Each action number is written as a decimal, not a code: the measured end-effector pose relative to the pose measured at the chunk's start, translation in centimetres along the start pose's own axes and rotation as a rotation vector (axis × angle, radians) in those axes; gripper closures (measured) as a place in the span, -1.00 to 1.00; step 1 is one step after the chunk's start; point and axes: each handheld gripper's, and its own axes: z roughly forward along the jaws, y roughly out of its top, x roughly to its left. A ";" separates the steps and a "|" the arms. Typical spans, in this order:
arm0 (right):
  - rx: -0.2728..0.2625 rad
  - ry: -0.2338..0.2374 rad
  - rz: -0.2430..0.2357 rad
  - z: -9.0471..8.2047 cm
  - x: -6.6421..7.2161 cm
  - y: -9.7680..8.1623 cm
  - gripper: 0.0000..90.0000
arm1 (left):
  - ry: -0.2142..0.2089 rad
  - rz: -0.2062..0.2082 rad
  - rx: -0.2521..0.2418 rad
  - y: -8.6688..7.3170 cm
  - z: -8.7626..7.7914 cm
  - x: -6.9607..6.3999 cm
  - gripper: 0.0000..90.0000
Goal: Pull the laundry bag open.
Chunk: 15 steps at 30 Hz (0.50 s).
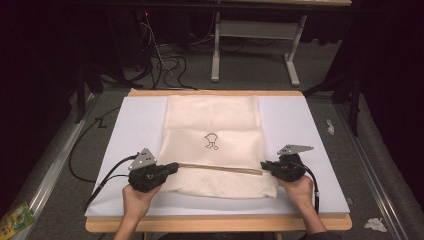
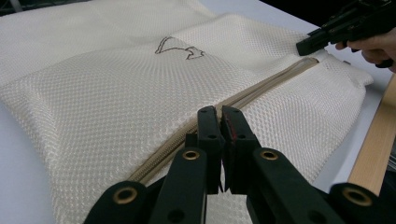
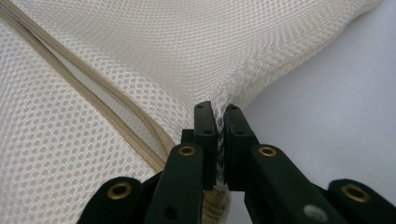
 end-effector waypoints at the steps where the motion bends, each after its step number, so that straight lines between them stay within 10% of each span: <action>1: 0.000 0.002 0.006 0.0 0.0 0.0 0.95 | 0.007 0.002 0.000 0.0 0.0 0.0 0.94; 15: 0.001 -0.025 0.008 -0.5 -0.3 -0.2 0.95 | 0.022 -0.021 -0.022 -0.2 -0.9 0.7 0.94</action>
